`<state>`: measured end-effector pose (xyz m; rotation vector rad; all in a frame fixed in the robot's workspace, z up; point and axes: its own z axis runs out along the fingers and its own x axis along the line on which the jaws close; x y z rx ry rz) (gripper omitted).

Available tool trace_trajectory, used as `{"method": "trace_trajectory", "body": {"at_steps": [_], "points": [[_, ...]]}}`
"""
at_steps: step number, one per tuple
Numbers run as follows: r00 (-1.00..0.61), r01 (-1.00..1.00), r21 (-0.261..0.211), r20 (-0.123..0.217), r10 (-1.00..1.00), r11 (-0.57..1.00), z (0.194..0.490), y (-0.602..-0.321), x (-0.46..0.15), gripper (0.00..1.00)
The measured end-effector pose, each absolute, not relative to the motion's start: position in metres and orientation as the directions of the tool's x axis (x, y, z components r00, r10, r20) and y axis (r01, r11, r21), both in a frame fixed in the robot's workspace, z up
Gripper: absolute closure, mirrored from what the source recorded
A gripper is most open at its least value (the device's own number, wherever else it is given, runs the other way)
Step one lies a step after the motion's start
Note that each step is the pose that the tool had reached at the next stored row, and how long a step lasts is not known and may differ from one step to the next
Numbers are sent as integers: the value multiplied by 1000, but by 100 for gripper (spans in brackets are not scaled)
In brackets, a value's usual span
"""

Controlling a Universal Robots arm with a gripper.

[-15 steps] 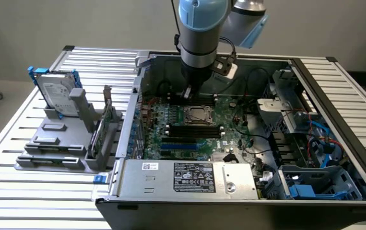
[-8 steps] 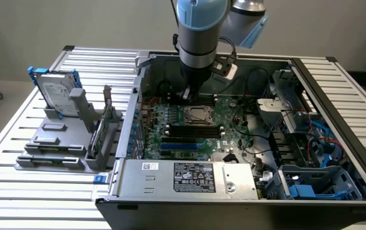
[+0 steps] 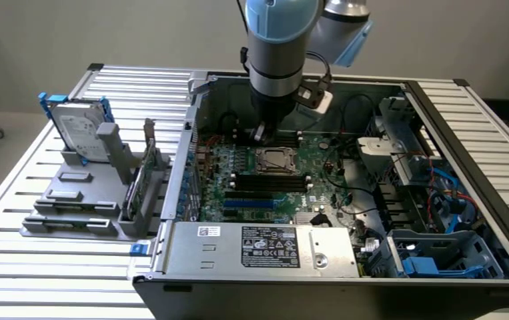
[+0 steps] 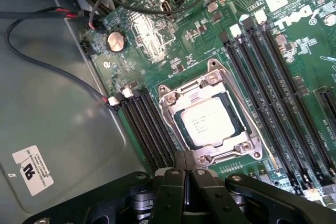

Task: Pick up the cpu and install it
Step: 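Install the first cpu locking lever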

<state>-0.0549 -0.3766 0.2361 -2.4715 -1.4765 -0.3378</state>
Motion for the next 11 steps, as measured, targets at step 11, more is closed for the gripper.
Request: {"method": "trace_trajectory", "body": {"at_steps": [11], "points": [[504, 859, -94, 316, 804, -503, 237, -385, -56, 89]]}}
